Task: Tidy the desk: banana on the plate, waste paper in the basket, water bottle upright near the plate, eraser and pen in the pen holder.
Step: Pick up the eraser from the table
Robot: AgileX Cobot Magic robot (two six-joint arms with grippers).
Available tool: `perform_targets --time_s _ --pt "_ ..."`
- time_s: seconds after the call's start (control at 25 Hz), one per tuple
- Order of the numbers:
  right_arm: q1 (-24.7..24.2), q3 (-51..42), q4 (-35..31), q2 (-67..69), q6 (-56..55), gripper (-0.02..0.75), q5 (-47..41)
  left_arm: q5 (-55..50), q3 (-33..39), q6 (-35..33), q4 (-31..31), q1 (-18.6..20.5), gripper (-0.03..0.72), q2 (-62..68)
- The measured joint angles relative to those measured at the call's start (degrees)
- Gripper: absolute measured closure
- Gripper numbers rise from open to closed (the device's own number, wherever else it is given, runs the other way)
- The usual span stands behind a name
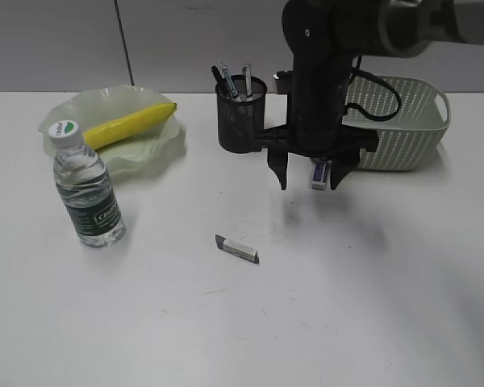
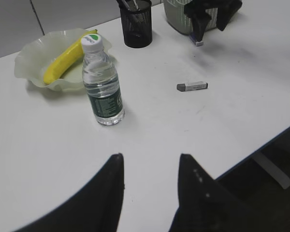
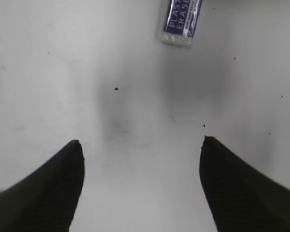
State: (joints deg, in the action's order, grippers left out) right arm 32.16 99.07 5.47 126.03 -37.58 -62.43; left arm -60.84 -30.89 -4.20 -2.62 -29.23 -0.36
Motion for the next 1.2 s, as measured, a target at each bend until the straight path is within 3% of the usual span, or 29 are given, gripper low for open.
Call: perform_targets --time_s 0.72,1.04,1.2 --pt "-7.19 0.11 -0.44 4.23 -1.88 0.179 10.84 0.05 0.00 0.05 0.00 0.00 0.405 0.00" --pt "-7.39 0.11 -0.67 7.16 -1.90 0.245 14.26 0.05 0.00 0.05 0.06 0.00 0.405 0.00" --pt "-7.39 0.11 -0.65 7.90 -1.95 0.340 14.64 0.05 0.00 0.05 0.12 0.00 0.405 0.00"
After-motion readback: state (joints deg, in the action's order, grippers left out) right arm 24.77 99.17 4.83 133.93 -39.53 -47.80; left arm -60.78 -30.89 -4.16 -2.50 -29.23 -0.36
